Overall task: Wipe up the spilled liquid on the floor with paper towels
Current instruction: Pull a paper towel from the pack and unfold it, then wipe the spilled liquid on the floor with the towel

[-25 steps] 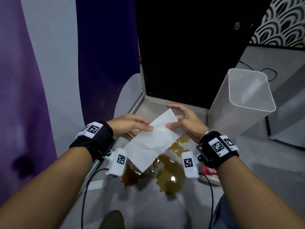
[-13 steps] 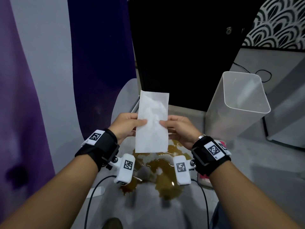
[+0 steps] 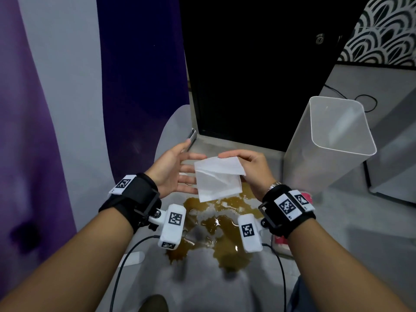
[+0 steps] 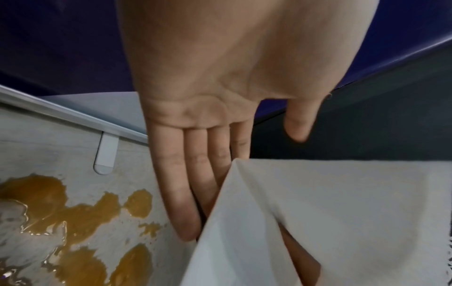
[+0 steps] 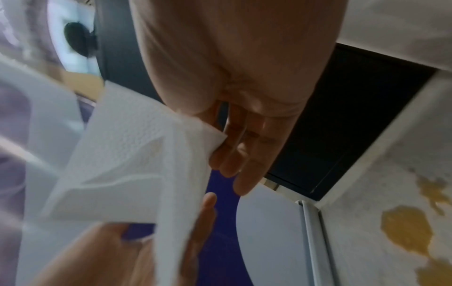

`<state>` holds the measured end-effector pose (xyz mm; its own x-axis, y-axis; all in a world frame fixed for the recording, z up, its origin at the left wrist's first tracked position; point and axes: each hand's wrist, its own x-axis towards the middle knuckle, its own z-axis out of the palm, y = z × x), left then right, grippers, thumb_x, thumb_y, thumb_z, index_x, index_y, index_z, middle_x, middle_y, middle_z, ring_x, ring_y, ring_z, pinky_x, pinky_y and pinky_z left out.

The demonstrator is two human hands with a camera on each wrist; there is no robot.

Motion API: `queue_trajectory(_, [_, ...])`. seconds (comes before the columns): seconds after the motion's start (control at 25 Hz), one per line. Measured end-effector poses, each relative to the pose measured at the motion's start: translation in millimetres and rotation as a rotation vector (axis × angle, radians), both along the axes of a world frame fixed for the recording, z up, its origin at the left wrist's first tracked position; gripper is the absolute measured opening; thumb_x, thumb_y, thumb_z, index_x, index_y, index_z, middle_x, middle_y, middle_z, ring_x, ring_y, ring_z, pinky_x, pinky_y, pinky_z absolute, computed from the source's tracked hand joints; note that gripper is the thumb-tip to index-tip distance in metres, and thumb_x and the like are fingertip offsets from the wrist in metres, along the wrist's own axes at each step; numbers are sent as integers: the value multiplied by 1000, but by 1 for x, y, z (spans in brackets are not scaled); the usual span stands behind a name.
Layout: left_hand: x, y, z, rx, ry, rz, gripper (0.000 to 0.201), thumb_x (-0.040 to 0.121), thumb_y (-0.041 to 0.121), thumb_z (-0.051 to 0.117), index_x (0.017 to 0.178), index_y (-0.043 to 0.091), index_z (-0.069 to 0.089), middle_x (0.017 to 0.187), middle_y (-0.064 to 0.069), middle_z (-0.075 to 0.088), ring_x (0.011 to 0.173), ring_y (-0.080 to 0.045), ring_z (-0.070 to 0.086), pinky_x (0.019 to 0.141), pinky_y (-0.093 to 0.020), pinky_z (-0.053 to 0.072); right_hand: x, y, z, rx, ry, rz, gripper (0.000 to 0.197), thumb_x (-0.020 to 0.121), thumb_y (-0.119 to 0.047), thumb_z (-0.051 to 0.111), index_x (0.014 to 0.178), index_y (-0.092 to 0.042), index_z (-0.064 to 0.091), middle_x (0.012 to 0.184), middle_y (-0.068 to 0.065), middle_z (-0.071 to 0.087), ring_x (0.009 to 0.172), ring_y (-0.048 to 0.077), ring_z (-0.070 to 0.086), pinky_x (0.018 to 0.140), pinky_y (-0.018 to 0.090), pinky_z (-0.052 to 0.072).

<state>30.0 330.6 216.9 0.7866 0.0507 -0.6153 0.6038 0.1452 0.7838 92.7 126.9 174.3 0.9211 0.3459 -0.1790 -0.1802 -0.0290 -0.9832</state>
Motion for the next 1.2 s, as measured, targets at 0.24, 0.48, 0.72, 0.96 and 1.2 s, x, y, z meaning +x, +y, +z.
queue_trajectory(0.24, [-2,0,-10,73,-83,34,40,79,2,76,117,10,66,107,-11,74,82,-20,73,67,-31,58,-1,5,0,24,57,-15,25,102,-22,52,117,-29,72,102,5,72,87,19,66,65,26,53])
queue_trajectory(0.48, [-1,-7,-6,141,-140,51,42,79,-1,76,117,9,64,104,-15,74,85,-25,73,77,-36,62,-5,-4,1,38,319,312,39,86,-39,74,120,-19,68,113,12,73,103,31,71,80,47,61])
queue_trajectory(0.72, [3,-17,-22,247,-156,23,45,87,12,72,128,20,55,108,-7,69,94,-22,72,79,-41,61,19,-11,-5,-230,72,139,15,87,-13,74,100,-8,73,90,9,75,79,23,71,65,31,57])
queue_trajectory(0.96, [-49,-18,-135,741,35,-346,30,88,20,68,115,28,59,108,3,66,89,-13,64,73,-29,55,24,-47,-65,-998,-316,340,14,96,-16,58,91,-11,70,85,12,69,82,29,67,59,27,41])
queue_trajectory(1.2, [-121,-37,-248,841,240,-633,53,90,27,62,141,22,47,142,-3,54,126,-23,54,107,-37,44,-58,-70,-205,-1166,-420,568,62,93,4,49,150,-17,39,159,9,34,128,31,55,106,41,48])
